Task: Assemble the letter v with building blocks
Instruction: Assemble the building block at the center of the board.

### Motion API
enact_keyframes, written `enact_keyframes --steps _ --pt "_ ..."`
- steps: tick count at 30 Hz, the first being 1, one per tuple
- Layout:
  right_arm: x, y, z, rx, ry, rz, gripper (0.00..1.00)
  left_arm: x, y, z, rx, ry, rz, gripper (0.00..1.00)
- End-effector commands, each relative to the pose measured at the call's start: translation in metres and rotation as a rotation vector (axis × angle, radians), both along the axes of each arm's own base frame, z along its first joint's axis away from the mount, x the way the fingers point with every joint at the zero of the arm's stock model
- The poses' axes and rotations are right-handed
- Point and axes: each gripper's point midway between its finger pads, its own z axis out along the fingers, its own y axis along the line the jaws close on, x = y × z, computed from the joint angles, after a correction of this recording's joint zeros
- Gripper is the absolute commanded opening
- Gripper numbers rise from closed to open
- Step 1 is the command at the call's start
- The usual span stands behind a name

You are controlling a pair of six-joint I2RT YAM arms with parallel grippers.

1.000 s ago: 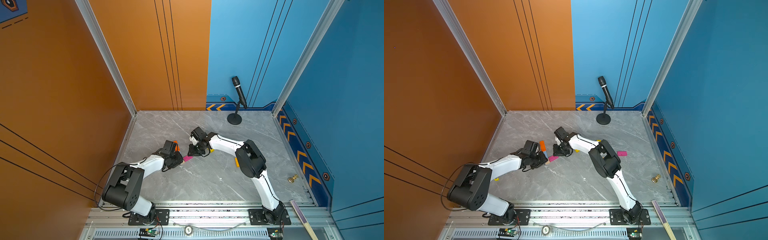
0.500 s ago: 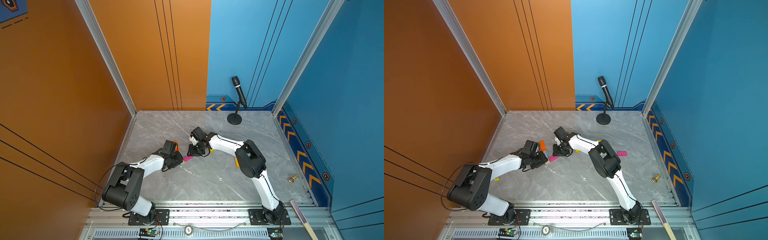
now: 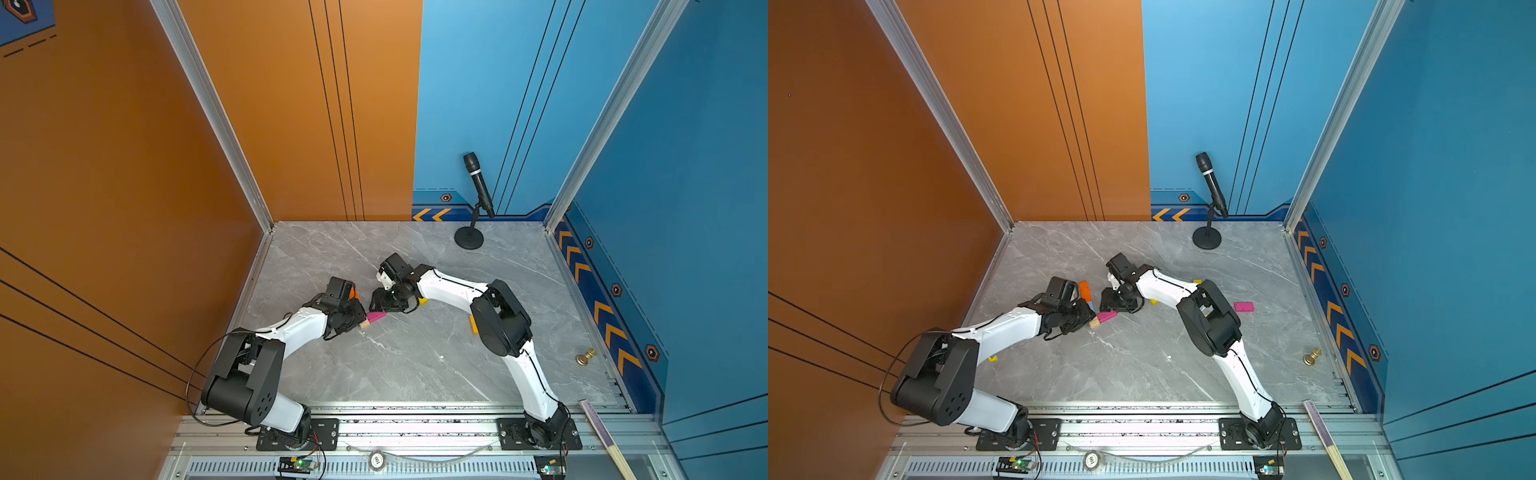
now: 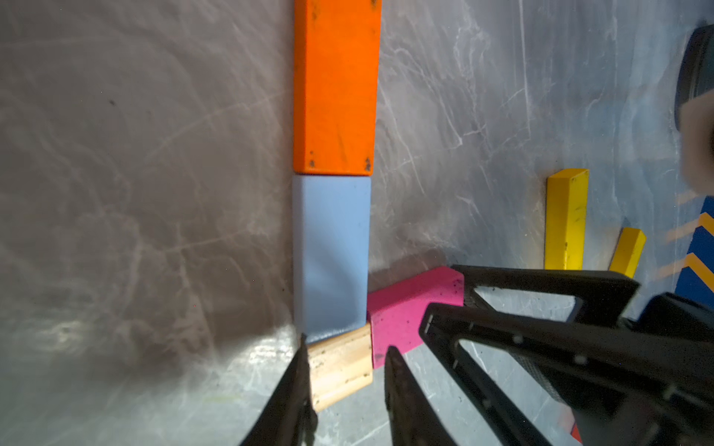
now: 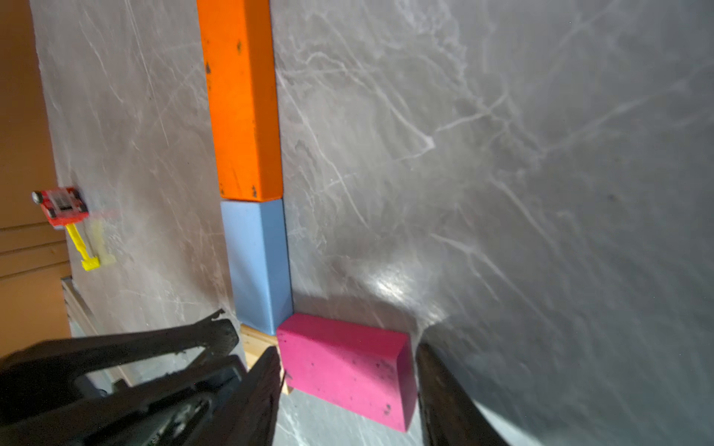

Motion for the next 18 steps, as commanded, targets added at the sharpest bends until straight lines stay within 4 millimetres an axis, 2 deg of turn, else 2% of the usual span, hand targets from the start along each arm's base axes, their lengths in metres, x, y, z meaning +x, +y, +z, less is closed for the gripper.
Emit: enact_keyframes --steps 1,8,12,18 --pt "-0.004 -0.020 -0.024 -0.094 0.037 -0.026 0.68 -0.002 0.005 0.009 0.045 -0.001 -0.005 0.34" --pt "-0.003 -0.021 -0.020 -0.094 0.028 -0.028 0.80 -0.007 0.013 0.015 0.080 -0.001 -0.001 0.33" --pt "-0.003 -0.030 -0.015 -0.103 0.015 -0.046 0.81 -0.012 0.017 0.020 0.093 -0.005 0.007 0.27" --pt "-0.004 -0.051 0.004 -0.107 -0.028 -0.091 0.79 -0.017 0.029 0.031 0.117 -0.025 0.026 0.20"
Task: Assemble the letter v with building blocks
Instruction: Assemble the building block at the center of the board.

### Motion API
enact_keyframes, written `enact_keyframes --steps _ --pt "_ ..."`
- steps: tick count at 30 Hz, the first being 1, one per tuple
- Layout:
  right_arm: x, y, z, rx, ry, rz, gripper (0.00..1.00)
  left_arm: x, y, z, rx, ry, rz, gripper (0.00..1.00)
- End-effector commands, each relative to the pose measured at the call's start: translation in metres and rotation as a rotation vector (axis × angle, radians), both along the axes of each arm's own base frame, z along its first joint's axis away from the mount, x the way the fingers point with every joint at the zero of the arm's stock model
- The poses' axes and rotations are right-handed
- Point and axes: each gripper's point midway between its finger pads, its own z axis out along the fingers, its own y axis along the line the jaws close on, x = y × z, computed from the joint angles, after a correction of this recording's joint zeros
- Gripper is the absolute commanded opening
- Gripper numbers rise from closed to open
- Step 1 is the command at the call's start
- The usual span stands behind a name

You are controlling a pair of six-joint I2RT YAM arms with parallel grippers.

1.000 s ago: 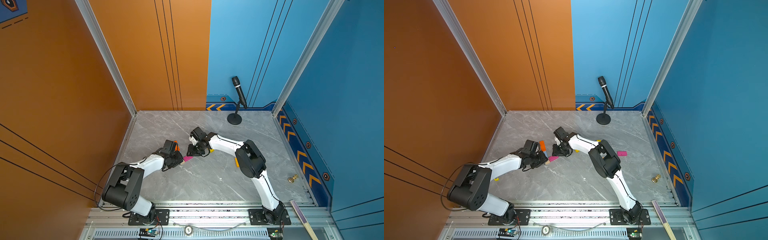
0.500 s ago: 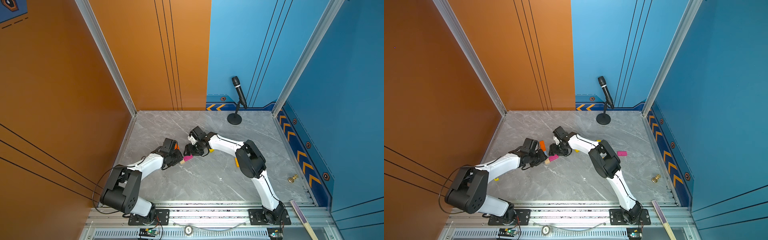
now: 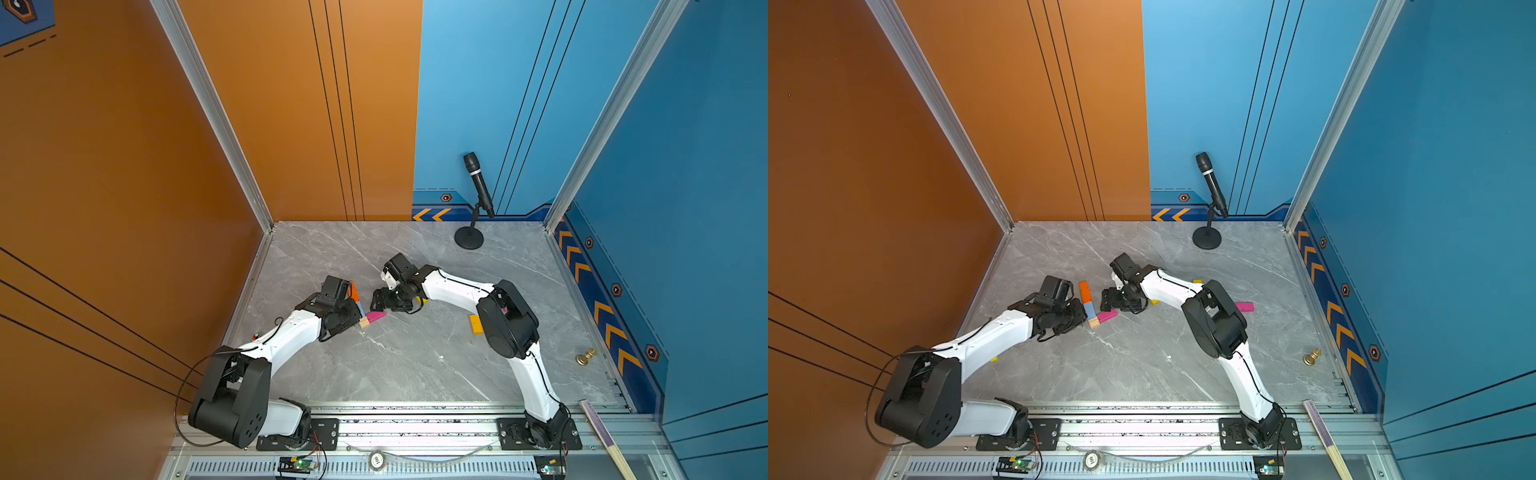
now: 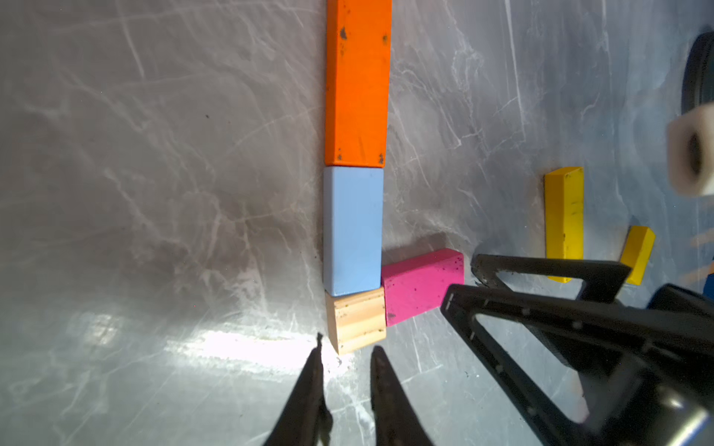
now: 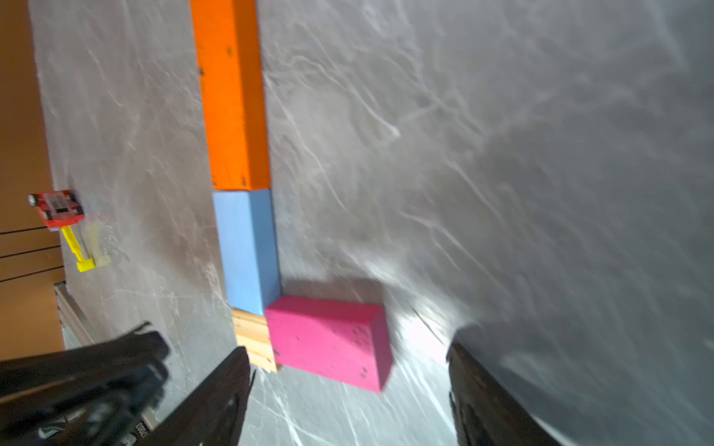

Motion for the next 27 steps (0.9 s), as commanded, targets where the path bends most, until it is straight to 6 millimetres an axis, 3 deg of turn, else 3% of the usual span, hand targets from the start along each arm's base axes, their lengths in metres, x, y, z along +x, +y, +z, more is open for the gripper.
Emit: enact_keyframes --steps 1,4,5,7,10,12,16,20,23,27 --pt "-0.002 -0.029 0.003 -0.070 -0.009 -0.058 0.78 -0.005 0.013 0.008 0.049 -0.003 0.017 0.18" --pt "-0.007 -0.041 0.004 -0.080 -0.007 -0.081 0.69 -0.008 0.019 0.012 0.062 -0.003 0.024 0.13" --pt "-0.006 -0.044 0.019 -0.061 -0.028 -0.088 0.63 -0.009 0.021 0.012 0.069 0.000 0.025 0.11" --pt "-0.008 -0.049 0.025 -0.056 -0.037 -0.093 0.48 -0.010 0.024 0.014 0.080 0.001 0.026 0.08" --pt "0.010 -0.073 0.041 -0.043 -0.064 -0.154 0.29 -0.008 0.025 0.022 0.086 -0.011 0.019 0.07" --pt "0.020 -0.087 0.055 -0.048 -0.096 -0.177 0.27 -0.004 0.026 0.027 0.097 -0.020 0.011 0.07" --pt "0.042 -0.123 0.071 -0.125 -0.154 -0.210 0.34 0.007 0.027 0.040 0.118 -0.042 -0.009 0.07" --pt "0.058 -0.154 0.059 -0.190 -0.125 -0.239 0.49 0.018 0.025 0.046 0.121 -0.048 -0.029 0.06" --pt "0.063 -0.165 0.042 -0.208 -0.092 -0.252 0.63 0.024 0.023 0.048 0.118 -0.048 -0.035 0.06" --pt "0.065 -0.158 0.028 -0.198 -0.072 -0.241 0.75 0.025 0.021 0.043 0.115 -0.033 -0.043 0.05"
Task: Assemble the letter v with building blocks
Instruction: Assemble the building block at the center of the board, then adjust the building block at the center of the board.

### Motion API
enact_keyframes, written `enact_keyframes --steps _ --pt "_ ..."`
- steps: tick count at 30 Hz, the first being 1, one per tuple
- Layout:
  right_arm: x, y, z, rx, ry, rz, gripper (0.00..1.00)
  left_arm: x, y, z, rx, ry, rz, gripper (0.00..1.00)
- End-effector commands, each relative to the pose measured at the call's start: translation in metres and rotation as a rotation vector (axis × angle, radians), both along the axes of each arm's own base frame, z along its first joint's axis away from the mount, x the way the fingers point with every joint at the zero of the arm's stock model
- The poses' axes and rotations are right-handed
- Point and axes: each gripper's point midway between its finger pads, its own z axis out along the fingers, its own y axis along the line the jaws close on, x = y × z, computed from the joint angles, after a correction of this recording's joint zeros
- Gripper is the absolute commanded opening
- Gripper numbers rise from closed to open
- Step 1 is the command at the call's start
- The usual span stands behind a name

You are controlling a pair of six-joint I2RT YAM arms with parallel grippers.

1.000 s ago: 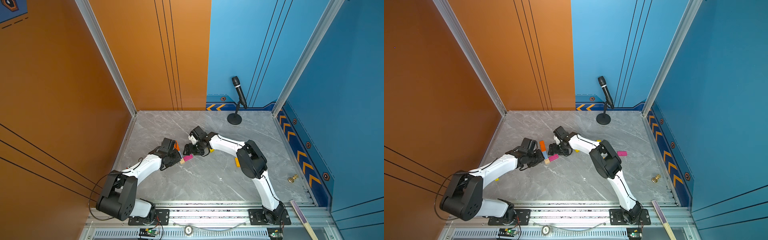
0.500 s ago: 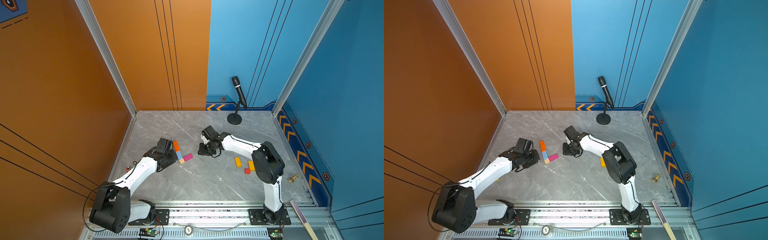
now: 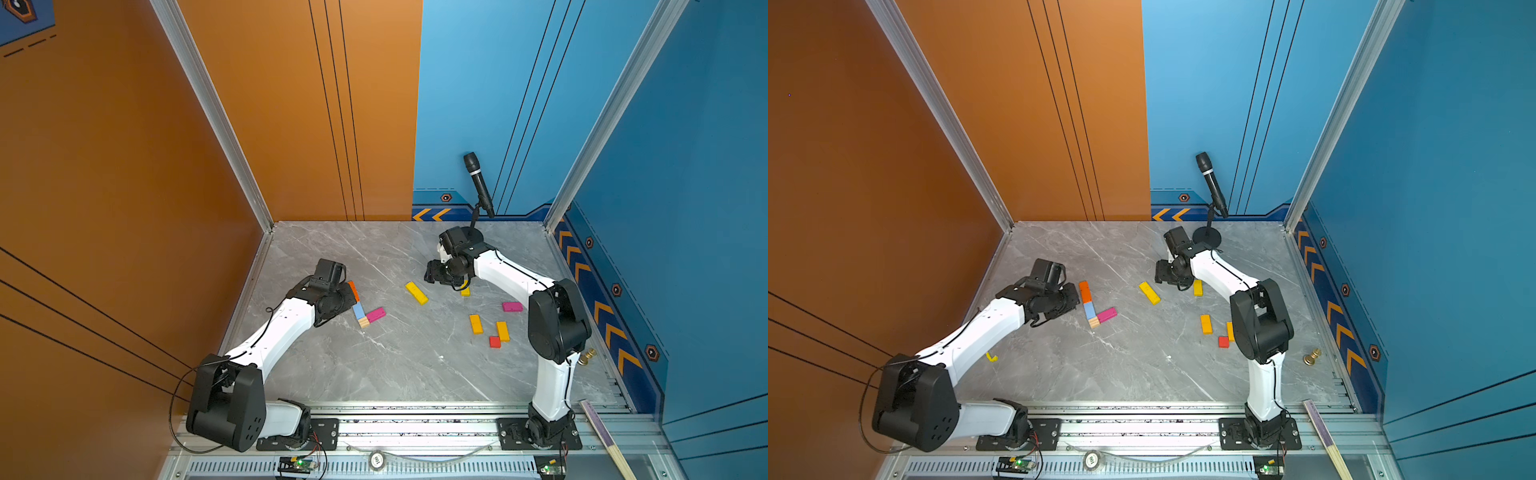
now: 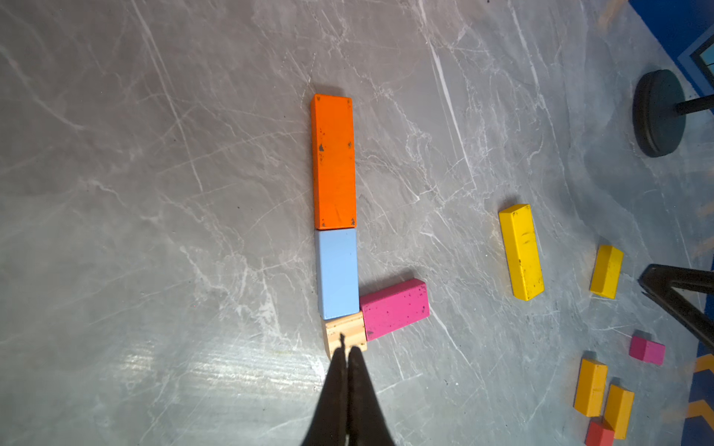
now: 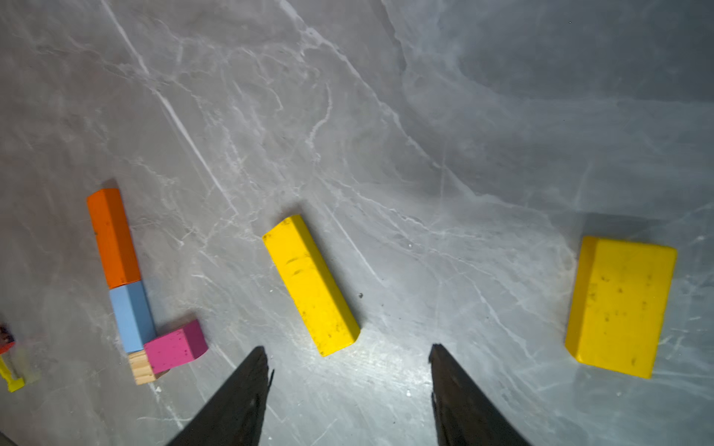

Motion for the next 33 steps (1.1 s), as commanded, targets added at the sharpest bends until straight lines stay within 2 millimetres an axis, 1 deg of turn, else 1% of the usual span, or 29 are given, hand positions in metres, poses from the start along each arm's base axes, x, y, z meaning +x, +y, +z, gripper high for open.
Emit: enact_keyframes --steps 1,3,6,7,8,12,16,21,28,33 --pt "-0.007 0.005 -0.019 -0.029 0.048 0.029 0.78 -0.001 0.004 -0.003 0.023 0.030 -0.012 0.05" --pt "-0.007 0.009 -0.027 -0.026 0.065 0.033 0.82 -0.002 0.003 -0.006 0.022 0.037 -0.016 0.05" --pt "-0.005 0.009 -0.029 -0.025 0.061 0.028 0.86 -0.003 0.002 -0.007 0.017 0.044 -0.018 0.05" --pt "-0.005 0.008 -0.042 -0.040 0.082 0.023 0.88 -0.004 0.001 -0.007 0.017 0.044 -0.019 0.05" --pt "-0.005 0.008 -0.046 -0.043 0.085 0.020 0.89 -0.005 0.002 -0.008 0.018 0.045 -0.018 0.05" --pt "-0.006 0.012 -0.054 -0.044 0.095 0.025 0.91 -0.006 0.001 -0.008 0.017 0.044 -0.020 0.05" --pt "-0.008 0.023 -0.062 -0.032 0.103 0.039 0.91 -0.008 0.002 -0.010 0.017 0.049 -0.018 0.05" --pt "-0.015 0.040 -0.064 -0.013 0.117 0.055 0.87 -0.011 0.002 -0.011 0.017 0.051 -0.016 0.05" --pt "-0.035 0.065 -0.060 0.022 0.146 0.071 0.73 -0.013 0.003 -0.012 0.016 0.052 -0.015 0.05" --pt "-0.043 0.085 -0.053 0.063 0.133 0.087 0.69 -0.015 0.003 -0.014 0.015 0.057 -0.015 0.05"
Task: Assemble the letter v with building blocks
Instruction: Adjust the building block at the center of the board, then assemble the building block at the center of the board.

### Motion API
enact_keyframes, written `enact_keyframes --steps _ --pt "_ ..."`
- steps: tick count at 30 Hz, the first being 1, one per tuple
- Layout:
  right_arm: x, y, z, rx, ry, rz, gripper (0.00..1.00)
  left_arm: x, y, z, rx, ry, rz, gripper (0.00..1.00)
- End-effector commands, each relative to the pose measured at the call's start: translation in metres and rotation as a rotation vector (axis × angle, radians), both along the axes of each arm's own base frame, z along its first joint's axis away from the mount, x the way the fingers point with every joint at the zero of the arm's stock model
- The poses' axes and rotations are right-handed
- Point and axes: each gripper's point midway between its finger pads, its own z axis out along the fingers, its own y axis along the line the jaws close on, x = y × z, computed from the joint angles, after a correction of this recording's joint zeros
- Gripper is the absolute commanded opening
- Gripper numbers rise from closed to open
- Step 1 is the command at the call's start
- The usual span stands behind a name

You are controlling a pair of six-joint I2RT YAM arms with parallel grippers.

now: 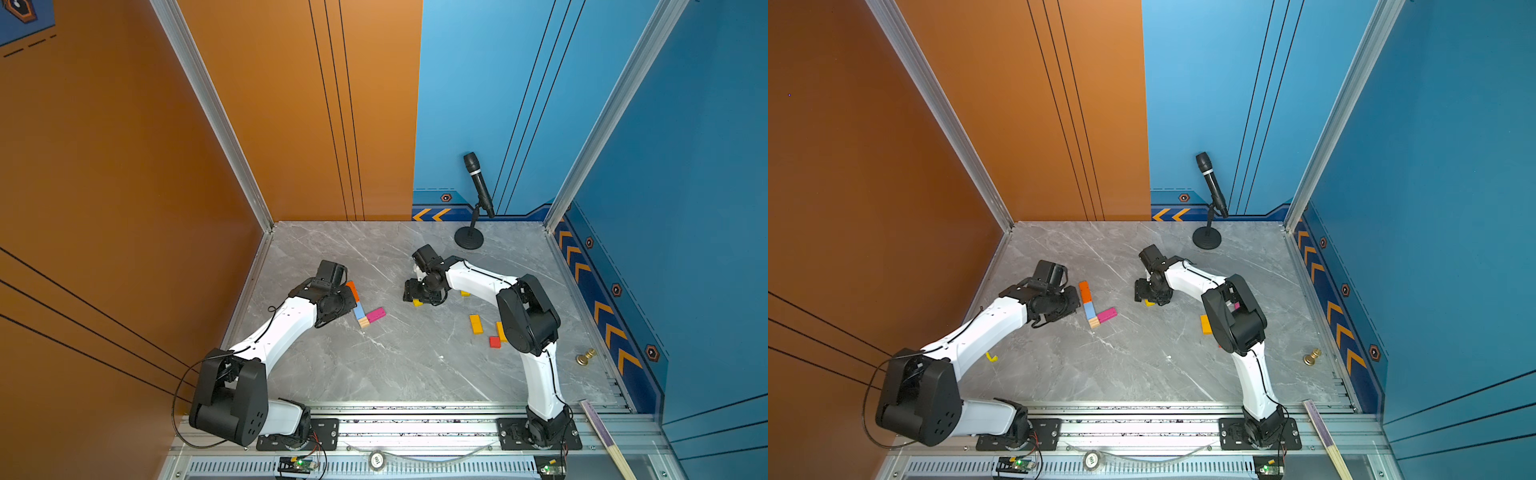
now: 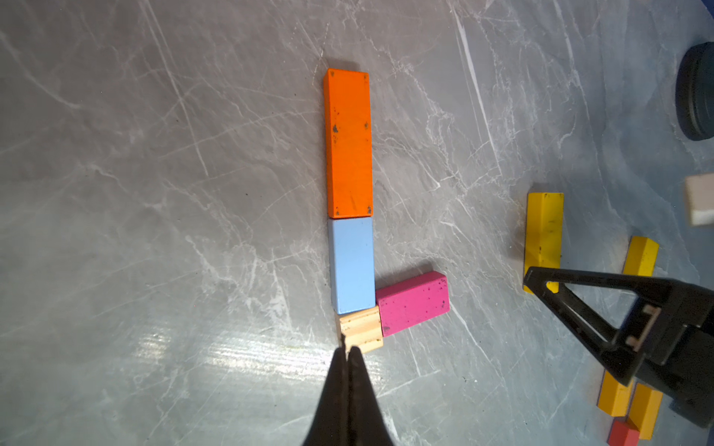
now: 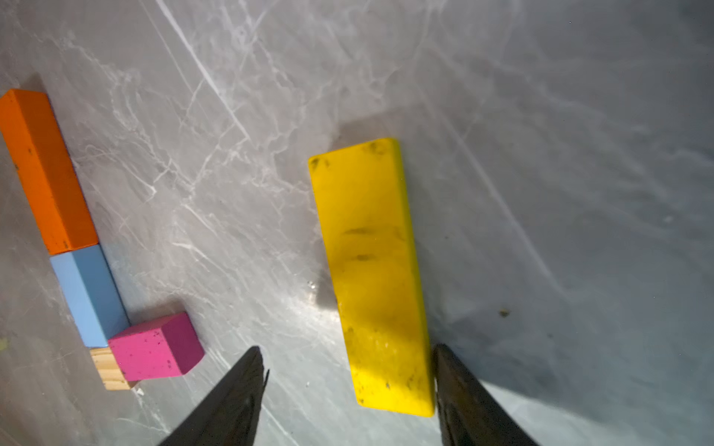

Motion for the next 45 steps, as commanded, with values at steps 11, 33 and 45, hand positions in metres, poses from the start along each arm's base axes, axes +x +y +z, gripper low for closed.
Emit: enact_keyframes --steps 11,33,45 --pt "0.005 0.058 0.009 0.132 0.007 0.029 0.65 -0.012 0.003 -0.001 -0.001 0.012 0.001 0.05" --pt "0.040 -0.018 0.031 0.034 -0.054 -0.105 0.64 0.070 -0.053 0.034 -0.043 -0.061 -0.194 0.09" --pt "0.039 -0.017 0.023 0.105 -0.027 -0.193 0.14 0.154 -0.146 -0.019 -0.147 0.065 -0.378 0.05"
